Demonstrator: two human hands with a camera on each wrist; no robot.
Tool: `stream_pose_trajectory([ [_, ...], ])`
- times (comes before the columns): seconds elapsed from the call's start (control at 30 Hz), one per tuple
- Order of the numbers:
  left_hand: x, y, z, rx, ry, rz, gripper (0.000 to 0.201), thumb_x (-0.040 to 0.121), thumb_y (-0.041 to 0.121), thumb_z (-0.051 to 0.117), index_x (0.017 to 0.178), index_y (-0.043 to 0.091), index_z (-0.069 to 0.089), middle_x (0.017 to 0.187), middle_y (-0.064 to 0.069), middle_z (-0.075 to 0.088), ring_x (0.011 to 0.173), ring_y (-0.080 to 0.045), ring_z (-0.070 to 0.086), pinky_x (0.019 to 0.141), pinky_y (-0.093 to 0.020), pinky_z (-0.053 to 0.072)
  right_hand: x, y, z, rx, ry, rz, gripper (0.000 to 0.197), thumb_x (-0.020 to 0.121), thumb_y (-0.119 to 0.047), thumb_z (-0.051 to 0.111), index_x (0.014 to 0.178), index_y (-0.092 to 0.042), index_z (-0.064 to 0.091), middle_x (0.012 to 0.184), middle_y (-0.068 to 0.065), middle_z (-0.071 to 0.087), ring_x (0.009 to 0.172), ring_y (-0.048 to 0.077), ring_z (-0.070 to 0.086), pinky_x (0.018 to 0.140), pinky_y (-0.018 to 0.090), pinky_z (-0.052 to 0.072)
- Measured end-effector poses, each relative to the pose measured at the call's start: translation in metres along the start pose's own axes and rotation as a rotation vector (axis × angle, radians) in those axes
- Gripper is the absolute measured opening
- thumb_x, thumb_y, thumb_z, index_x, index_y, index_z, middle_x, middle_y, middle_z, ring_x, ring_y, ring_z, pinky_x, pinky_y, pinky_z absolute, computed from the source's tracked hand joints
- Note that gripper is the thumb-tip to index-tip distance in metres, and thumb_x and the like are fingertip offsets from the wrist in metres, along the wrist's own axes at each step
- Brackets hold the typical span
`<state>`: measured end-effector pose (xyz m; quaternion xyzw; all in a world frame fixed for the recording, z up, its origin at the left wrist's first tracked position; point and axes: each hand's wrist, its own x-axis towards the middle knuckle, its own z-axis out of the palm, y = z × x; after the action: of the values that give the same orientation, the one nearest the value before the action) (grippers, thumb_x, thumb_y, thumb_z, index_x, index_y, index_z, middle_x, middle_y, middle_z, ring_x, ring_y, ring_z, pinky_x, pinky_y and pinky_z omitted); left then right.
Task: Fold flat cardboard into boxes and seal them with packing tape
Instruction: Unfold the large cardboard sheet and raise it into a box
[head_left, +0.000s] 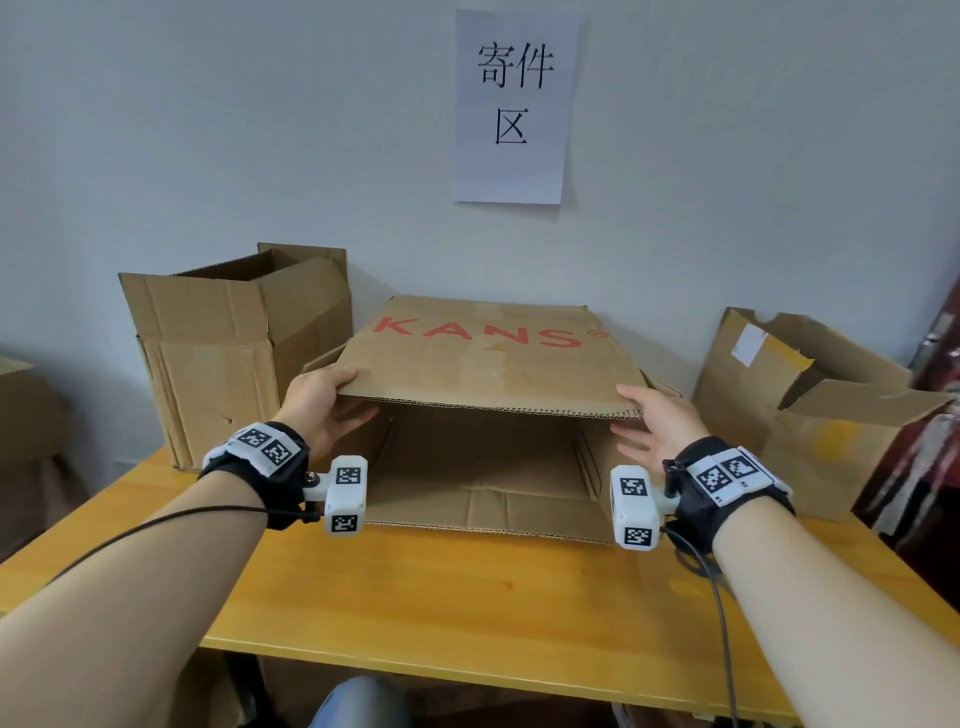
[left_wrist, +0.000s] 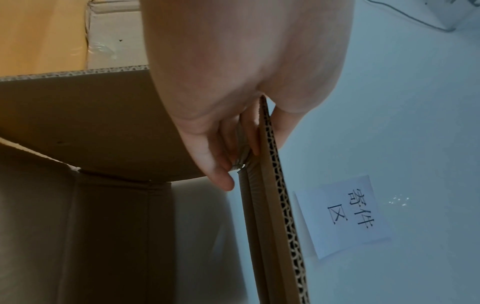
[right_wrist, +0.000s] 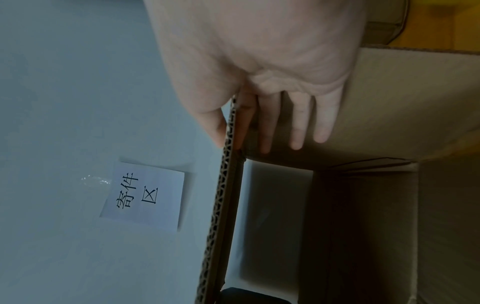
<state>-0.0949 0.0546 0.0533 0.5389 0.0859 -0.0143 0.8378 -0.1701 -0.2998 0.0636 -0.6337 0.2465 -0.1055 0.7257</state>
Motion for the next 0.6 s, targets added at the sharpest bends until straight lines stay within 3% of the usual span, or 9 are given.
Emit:
stream_pose_trajectory([
  [0.17,-0.0021,0.0079,0.0060,-0.020,-0.038,-0.024,0.030,0.100,0.008,0.052,0.130,0.009,0.052,0.128,-0.015,0.061,0.112,-0.030,0.064,0.077,-0.046,0.058,0.0019,-0.0059,-0.0012,-0.012,0.029,0.011,0.038,0.093,-0.029,0.069,0.124,-0.019,0.050,0.126,0.007,0.055,0.110,0.036,0.063,0.100,0.057,0.048],
  [0.37,-0.0026,0.0109,0.0071,-0.006,-0.034,-0.028,0.031,0.100,0.014,0.055,0.130,0.014,0.051,0.131,-0.013,0.058,0.112,-0.030,0.063,0.075,-0.045,0.058,0.0024,-0.0086,-0.0034,-0.051,0.026,0.027,0.048,0.091,-0.035,0.070,0.133,-0.020,0.052,0.130,0.007,0.059,0.110,0.036,0.062,0.094,0.053,0.049],
  [0.47,-0.0019,0.0094,0.0054,0.007,-0.015,-0.025,0.032,0.100,0.013,0.056,0.131,0.013,0.051,0.129,-0.013,0.059,0.110,-0.029,0.064,0.074,-0.045,0.058,0.0004,-0.0076,-0.0037,-0.068,0.016,0.033,0.039,0.093,-0.033,0.070,0.125,-0.019,0.052,0.129,0.007,0.055,0.112,0.035,0.061,0.094,0.053,0.049],
  [0.6,-0.0008,0.0083,0.0031,-0.004,-0.001,-0.013,0.032,0.099,0.011,0.057,0.130,0.012,0.051,0.126,-0.012,0.059,0.107,-0.028,0.065,0.075,-0.046,0.059,-0.0033,-0.0079,-0.0031,-0.092,-0.019,0.054,0.019,0.094,-0.032,0.069,0.096,-0.022,0.054,0.126,0.009,0.053,0.113,0.035,0.061,0.097,0.054,0.049],
])
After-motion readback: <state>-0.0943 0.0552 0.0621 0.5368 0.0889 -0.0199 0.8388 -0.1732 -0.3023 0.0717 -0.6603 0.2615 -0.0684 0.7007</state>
